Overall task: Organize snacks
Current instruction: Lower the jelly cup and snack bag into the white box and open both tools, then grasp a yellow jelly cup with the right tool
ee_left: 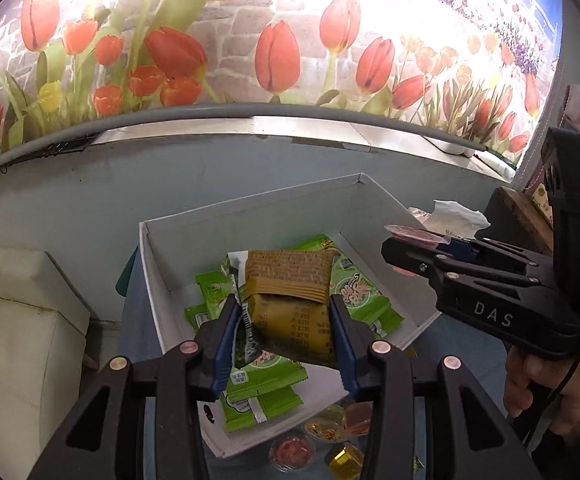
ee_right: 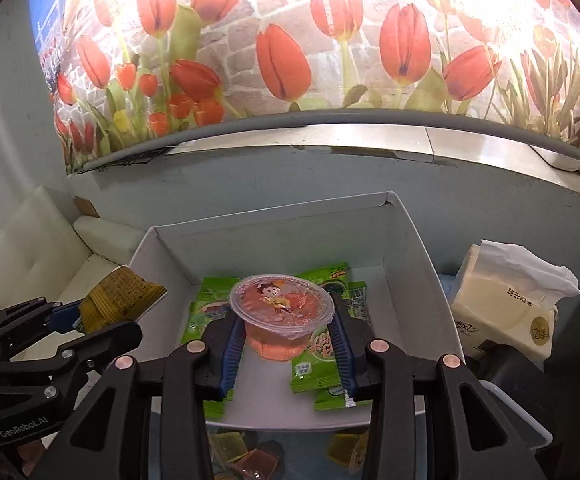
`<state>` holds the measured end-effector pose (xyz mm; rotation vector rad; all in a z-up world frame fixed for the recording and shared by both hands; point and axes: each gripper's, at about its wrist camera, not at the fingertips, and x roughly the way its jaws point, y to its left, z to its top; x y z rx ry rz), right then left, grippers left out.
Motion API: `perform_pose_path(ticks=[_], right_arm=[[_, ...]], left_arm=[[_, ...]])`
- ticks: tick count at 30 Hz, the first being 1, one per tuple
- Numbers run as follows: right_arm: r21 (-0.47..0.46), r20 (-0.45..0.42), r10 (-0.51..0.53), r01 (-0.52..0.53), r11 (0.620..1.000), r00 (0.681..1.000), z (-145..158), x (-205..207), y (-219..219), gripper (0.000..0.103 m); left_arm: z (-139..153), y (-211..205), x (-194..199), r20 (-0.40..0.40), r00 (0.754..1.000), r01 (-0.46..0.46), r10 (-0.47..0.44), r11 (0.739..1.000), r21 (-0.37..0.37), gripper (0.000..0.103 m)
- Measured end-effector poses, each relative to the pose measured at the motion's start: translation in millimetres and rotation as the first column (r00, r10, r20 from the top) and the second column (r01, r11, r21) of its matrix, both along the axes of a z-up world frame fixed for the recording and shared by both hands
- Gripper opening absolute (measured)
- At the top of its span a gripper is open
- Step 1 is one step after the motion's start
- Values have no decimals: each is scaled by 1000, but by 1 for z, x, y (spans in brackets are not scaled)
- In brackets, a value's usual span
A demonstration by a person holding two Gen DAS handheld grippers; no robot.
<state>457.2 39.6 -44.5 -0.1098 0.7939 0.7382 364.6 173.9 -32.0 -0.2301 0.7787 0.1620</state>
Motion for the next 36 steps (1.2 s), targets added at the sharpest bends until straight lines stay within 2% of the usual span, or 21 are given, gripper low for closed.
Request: perform_pose_path(ticks=[4,5,6,7,8,12,17,24,28,30,36], right_arm=[[-6,-44,-14,14,1000,999,-11,12,1,44],[-15,-47,-24,23,1000,999,-12,13,1,54],[-21,-52,-37,36,999,998,-13,15,1,66],[-18,-49,-49,48,999,998,-13,16,0,87],[8,-33,-58,58,998,998,-10,14,-5,90],[19,-17,-62,63,998,998,-1,10,-13,90],[3,44,-62,62,998,997,11,-8,-27,90],[19,127,-77,75,997,989,15,-64,-75,90],[28,119,-73,70,997,990,-3,-100,-107,90],[-18,125,-79,82,996,989,-19,-117,-119,90],[-57,67,-79,83,995,995,-64,-150,-140,90]], left_arm=[[-7,0,7,4,1000,5,-5,1000,15,52],[-9,2,9,-4,1000,6,-6,1000,12,62],[-11,3,10,-11,1000,6,-6,1000,5,77],[-12,5,9,-10,1000,4,-4,1000,3,86],[-11,6,8,-1,1000,-3,3,1000,8,102],[-9,11,0,11,1000,-21,21,1000,-14,103],[-3,1,-8,-2,1000,-21,21,999,29,103],[15,-20,-52,41,999,-12,11,999,36,103],[24,-46,-91,82,996,-23,18,998,61,103],[24,-60,-115,98,995,-5,2,999,32,103],[7,-101,-200,114,993,12,-12,1000,1,103]])
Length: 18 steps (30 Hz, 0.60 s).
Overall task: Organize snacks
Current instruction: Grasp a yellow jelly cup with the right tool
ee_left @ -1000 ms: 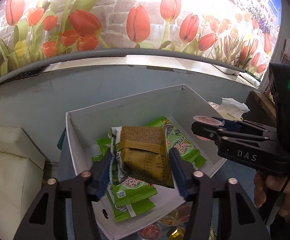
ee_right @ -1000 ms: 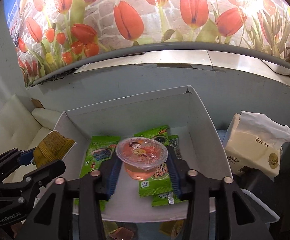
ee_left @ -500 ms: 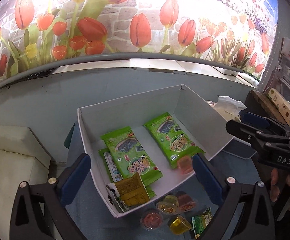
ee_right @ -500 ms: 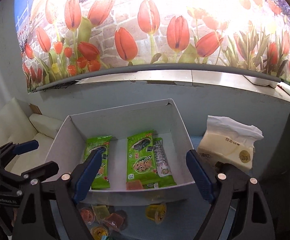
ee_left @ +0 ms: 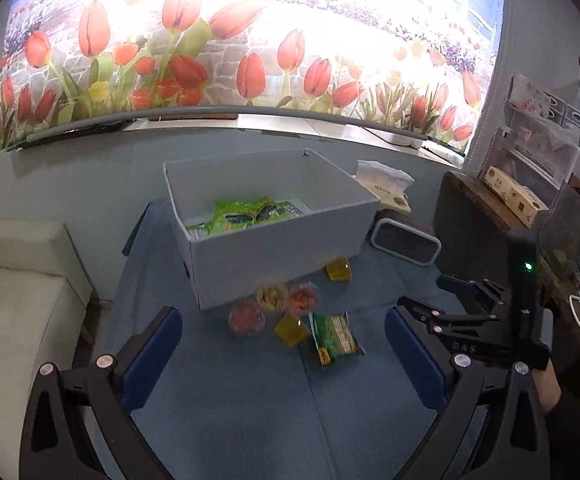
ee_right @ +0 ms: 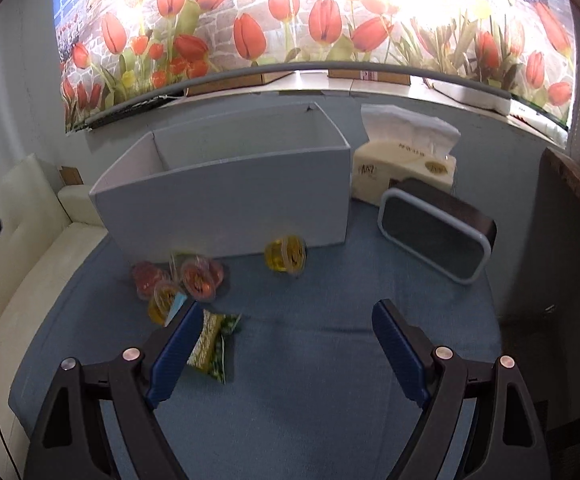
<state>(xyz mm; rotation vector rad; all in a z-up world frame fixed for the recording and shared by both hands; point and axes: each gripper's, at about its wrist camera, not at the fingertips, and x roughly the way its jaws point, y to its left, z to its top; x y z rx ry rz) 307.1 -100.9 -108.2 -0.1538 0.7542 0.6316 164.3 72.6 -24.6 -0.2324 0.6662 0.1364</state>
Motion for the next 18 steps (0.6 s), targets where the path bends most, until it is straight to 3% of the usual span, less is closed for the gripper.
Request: perform_pose_path(ticks=[4,9,18], right_arm=[[4,-30,18,-18,1000,999,-20,-10,-4,90],[-15,-23,18,-19,1000,1000,-32,0,12,90],[-43,-32,-12,11,999,999,-47,59,58,88]], left_arm=[[-15,-10,-54,-12,1000,-7,6,998,-62,103],[-29,-21,-105,-45,998,-54,52,997,-52,103],[-40,-18,-129,-70,995,-78,71,992,-102,103]])
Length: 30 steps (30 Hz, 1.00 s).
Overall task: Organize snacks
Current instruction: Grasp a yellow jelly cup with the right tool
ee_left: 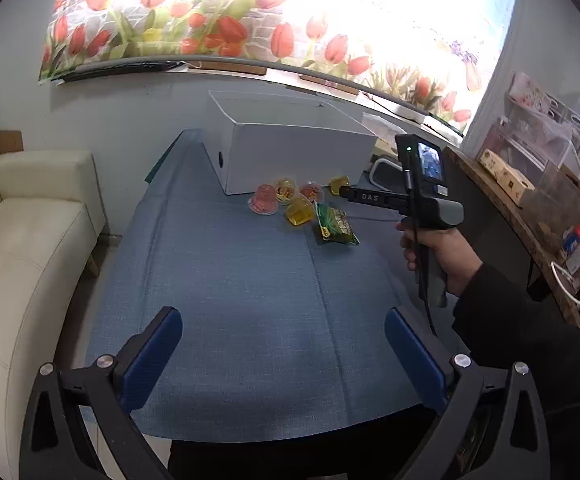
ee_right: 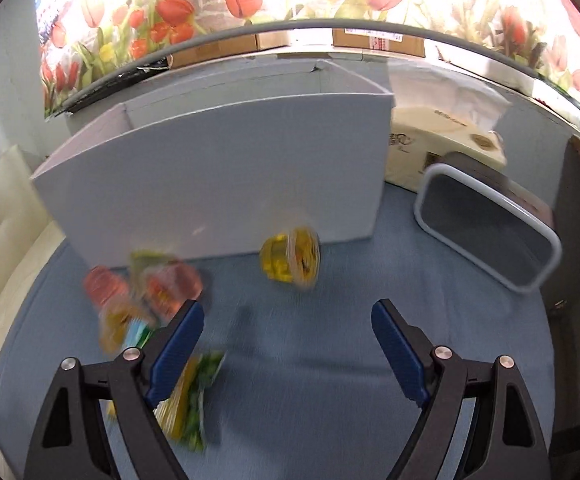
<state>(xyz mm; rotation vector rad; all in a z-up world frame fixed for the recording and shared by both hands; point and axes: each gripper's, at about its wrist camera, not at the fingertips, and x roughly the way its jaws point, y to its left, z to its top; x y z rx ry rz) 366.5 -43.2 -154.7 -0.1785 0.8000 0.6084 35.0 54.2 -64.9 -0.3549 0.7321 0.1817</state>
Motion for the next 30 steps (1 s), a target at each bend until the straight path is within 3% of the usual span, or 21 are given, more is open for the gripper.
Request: perform_pose_path(ticks=[5,7,12,16,24,30], right_arm=[[-45,-40,-35,33,998,999,-10,33,19,71],[-59,-66,-44,41,997,997,-16,40,25,70],[-67,-58,-25,21,998,998,-22,44,36,47],[-97,-38,-6,2,995,999,-22,43,44,44],[-38,-18,36,-36,999,999,-7,16,19,37],[60,-40,66,-63,996,997,10,-20,-26,33]], left_arm=[[0,3,0,-7,1000,-4,4,1000,20,103],[-2,4,-1,-13,1000,-10,10,1000,24,103],[-7,11,-4,-29,999,-19,20,1000,20,103],[-10,15,-2,-31,999,-23,23,1000,0,103],[-14,18,9,-33,999,-14,14,1000,2,103],[-17,23,50,-26,1000,18,-17,1000,19,103]])
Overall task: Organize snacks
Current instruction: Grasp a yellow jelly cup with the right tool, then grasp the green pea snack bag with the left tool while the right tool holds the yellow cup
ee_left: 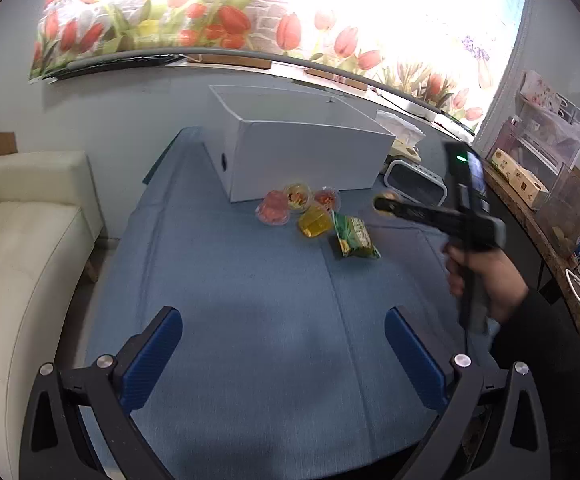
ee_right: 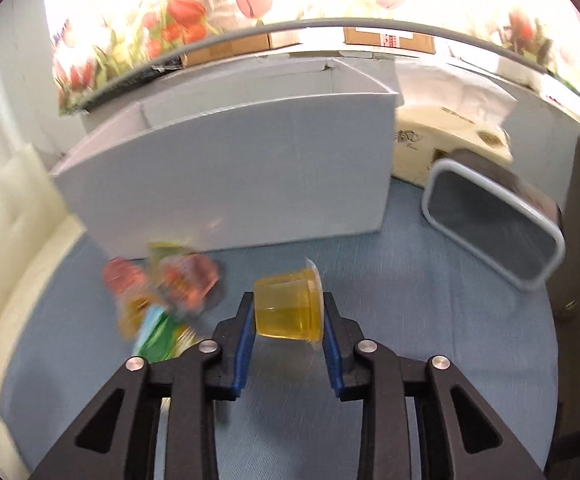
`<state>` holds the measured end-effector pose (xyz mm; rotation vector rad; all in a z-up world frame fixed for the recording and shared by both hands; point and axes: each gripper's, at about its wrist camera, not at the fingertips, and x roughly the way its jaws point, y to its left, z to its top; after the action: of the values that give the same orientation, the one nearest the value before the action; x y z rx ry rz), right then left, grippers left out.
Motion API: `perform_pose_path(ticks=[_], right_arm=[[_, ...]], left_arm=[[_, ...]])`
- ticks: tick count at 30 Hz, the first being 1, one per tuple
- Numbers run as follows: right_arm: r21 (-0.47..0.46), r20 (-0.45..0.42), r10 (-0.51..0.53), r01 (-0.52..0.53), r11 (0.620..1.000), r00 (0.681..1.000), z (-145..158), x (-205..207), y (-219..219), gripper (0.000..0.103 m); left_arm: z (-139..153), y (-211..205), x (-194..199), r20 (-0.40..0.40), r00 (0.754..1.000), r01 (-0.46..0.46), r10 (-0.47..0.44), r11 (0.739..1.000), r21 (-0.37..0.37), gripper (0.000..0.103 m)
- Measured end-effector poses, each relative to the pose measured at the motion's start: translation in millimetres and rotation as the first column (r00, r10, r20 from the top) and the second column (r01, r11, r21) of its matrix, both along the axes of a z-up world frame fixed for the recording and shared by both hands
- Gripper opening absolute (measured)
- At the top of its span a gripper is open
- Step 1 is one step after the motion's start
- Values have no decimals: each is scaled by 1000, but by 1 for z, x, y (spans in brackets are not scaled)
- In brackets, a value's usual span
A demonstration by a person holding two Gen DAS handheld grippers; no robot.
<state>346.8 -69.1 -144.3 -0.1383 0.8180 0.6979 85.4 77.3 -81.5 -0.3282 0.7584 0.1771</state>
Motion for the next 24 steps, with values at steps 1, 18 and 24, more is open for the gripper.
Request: perform_pose_path(ticks=[1,18,24], right_arm=[[12,1,4,-4,1000,1000,2,-8,-8,33],[101,-52,-48,53,993,997,15,-120,-132,33],[125,-76,-40,49,991,996,15,-142,-154,33]], left_arm=[[-1,0,9,-8,1000,3,-2,1000,6,103],[-62,-70,182,-172,984,-25,38,997,77,103],[-83,-79,204,-223,969,-81,108,989,126,79]])
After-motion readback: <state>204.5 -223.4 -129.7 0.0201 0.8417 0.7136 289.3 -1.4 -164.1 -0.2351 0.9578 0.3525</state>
